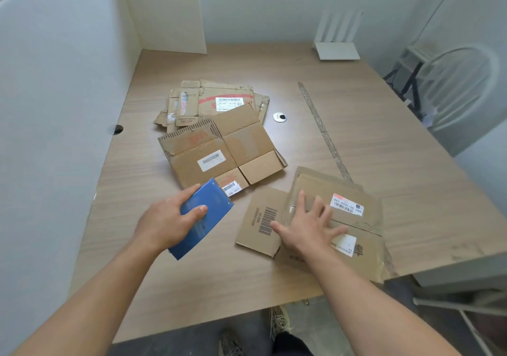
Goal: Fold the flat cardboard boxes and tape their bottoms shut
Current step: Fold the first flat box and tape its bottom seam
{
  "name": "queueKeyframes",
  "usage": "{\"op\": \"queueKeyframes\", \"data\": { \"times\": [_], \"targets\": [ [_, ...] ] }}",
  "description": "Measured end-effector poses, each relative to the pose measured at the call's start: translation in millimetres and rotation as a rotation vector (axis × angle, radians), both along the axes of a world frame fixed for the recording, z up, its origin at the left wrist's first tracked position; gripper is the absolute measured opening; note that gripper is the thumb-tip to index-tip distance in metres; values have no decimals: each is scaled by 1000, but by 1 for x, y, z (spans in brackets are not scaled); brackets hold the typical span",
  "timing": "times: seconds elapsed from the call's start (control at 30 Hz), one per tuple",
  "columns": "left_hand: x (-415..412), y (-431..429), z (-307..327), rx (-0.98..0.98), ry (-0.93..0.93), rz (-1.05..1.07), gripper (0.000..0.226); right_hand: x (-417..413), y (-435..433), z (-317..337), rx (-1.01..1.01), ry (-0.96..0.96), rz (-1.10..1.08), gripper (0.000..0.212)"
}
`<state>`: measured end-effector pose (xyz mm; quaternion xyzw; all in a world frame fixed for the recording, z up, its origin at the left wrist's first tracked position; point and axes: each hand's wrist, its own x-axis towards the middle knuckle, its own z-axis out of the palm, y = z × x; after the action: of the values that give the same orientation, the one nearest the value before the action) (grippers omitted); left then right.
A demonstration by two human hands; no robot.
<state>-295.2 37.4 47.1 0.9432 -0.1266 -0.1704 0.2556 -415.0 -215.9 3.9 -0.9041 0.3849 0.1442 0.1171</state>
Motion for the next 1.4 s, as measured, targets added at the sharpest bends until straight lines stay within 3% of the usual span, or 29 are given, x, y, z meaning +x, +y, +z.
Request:
{"op": "queueKeyframes", "data": {
  "times": [0.2, 0.37, 0.7, 0.87, 1.07, 1.2, 1.3, 1.4],
  "targets": [
    [-3, -4, -5, -51, 14, -24, 48, -36, -28, 1, 36, 82, 207, 93],
    [-6, -13, -4, -82, 10, -25, 47, -65, -51, 2, 55, 169, 362, 101],
    [-21, -21, 12, -127, -66, 24, 49, -59, -99, -6, 81, 107, 987, 106],
    [-42, -27, 25, -141, -116, -14, 48, -40, -109, -16, 24, -45, 913, 97],
    [-70, -36, 27, -68, -92, -107, 59, -13, -127, -15, 47, 16, 1117, 88],
    [-84, -44, 26, 2, -189, -248, 64, -1, -132, -5, 40, 60, 1179, 84],
    [-91, -50, 24, 43, -360, -330, 64, 0, -125, 7, 233, -23, 1097, 75],
    [-93, -54, 23, 56, -519, -424, 59, -4, -117, 20, 630, -365, 868, 62]
  ]
}}
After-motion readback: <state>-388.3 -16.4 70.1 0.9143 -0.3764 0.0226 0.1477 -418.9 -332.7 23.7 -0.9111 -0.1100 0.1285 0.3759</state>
